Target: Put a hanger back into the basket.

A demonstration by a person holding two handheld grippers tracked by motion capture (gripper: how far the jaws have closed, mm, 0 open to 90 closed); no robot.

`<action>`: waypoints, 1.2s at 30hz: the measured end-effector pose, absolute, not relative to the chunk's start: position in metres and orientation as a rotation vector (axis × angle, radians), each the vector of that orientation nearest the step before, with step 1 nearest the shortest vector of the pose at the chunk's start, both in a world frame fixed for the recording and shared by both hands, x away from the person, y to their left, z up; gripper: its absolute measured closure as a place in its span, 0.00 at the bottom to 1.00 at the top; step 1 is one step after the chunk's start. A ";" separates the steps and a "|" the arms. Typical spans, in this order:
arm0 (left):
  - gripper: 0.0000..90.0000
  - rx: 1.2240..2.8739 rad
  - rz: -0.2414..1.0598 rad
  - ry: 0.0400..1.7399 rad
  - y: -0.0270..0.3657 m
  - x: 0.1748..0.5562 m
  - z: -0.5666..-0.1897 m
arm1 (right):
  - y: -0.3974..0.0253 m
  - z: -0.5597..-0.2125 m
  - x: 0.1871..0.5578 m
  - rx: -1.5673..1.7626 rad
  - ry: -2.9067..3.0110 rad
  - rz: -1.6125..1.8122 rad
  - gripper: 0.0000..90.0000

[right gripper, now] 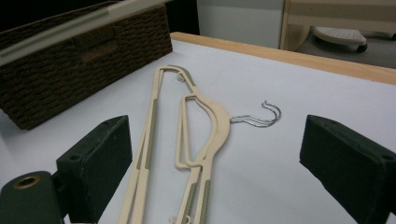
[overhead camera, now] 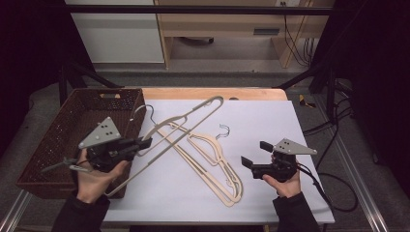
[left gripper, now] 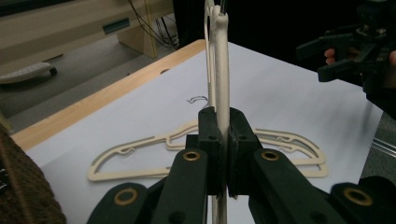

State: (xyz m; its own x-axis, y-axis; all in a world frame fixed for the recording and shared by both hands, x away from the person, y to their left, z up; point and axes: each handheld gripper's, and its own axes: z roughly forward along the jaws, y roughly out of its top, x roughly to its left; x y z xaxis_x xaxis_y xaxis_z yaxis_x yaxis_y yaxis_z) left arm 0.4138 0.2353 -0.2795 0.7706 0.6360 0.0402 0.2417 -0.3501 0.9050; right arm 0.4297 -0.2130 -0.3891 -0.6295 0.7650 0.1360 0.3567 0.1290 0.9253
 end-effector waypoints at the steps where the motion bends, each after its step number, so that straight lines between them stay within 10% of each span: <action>1: 0.96 1.921 0.483 0.667 0.239 0.415 -0.276 | -0.213 -0.389 0.430 1.084 2.042 1.504 0.10; 36: 0.96 1.940 0.591 0.921 0.399 0.488 -0.280 | -0.225 -0.390 0.430 1.116 2.005 1.499 0.08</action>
State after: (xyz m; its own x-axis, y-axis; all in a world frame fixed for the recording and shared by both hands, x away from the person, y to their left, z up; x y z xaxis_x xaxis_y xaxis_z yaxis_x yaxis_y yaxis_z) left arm 0.4880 0.3992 -0.2801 0.6114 0.7900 0.0451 0.3696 -0.3354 0.8665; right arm 0.4302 -0.2251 -0.3897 -0.6019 0.7858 0.1424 0.3588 0.1068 0.9273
